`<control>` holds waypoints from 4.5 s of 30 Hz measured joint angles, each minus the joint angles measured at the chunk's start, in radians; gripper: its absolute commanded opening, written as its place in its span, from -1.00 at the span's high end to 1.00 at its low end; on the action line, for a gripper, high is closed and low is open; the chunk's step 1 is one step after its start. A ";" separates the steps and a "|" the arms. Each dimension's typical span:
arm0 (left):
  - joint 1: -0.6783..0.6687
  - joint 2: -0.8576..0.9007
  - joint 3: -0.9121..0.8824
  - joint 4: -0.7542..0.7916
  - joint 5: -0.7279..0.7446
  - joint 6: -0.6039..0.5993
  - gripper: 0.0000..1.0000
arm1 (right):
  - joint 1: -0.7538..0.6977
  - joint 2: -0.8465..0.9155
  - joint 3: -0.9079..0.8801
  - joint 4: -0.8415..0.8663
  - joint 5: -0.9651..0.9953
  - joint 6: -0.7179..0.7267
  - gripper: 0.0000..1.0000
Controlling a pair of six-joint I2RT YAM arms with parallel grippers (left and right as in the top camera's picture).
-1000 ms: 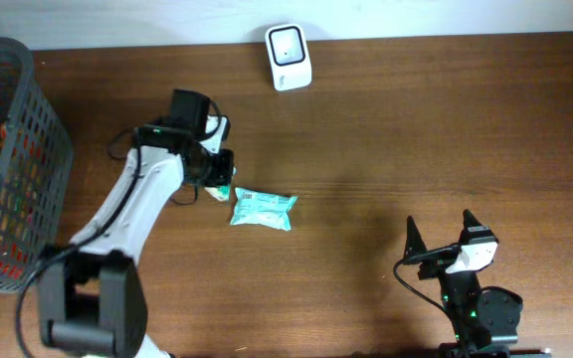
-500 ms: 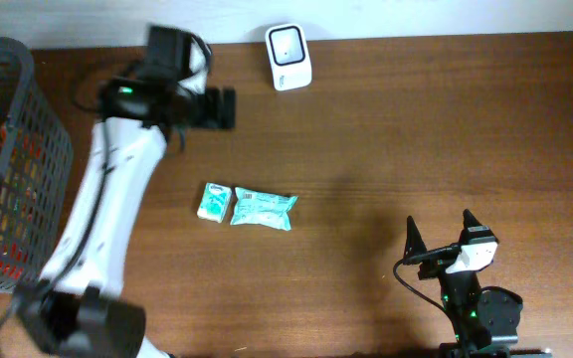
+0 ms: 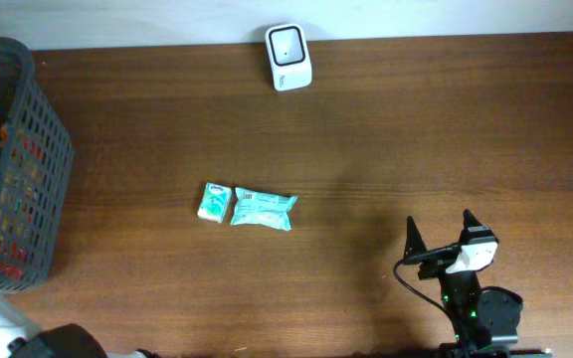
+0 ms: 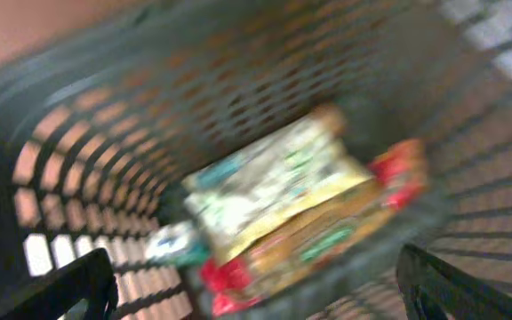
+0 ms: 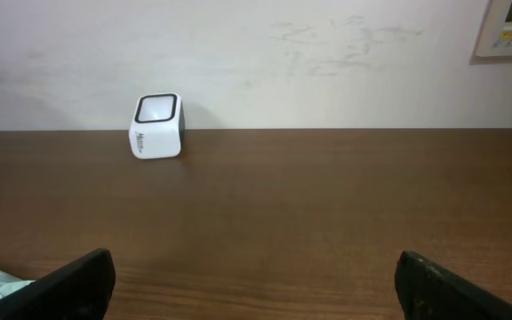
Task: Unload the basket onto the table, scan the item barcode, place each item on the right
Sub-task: 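Place the small tissue pack left of the first pack, then grasp another small green tissue pack in the basket with the left gripper, then place the tissue pack above the others on the table, then grasp the long spaghetti package in the basket with the left gripper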
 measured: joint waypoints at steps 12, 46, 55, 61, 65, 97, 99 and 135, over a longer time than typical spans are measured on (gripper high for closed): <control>0.208 0.225 -0.234 0.131 0.015 0.375 -0.79 | 0.000 0.000 0.000 0.000 0.000 0.000 -0.97; -0.143 0.012 0.180 0.111 0.240 0.340 1.00 | 0.000 0.000 0.000 0.000 0.000 0.000 -0.97; -0.602 0.044 -0.056 -0.054 0.521 0.301 1.00 | 0.000 0.000 0.000 0.000 0.000 0.000 -0.97; -0.862 0.234 -0.335 0.267 0.536 0.297 1.00 | 0.000 0.000 0.000 0.000 0.000 -0.001 -0.97; -0.924 0.349 -0.348 0.384 0.508 0.297 0.15 | 0.000 0.000 0.000 0.000 0.000 0.000 -0.98; -0.023 0.166 0.016 0.026 0.234 0.459 -0.97 | 0.000 0.000 0.000 0.000 0.000 0.000 -0.97; 0.035 0.193 -0.021 0.057 0.281 0.539 -0.98 | 0.000 0.000 0.000 0.000 0.000 0.000 -0.98; 0.080 0.520 0.195 -0.019 0.559 0.580 1.00 | 0.000 0.000 0.000 0.000 0.000 0.000 -0.97</control>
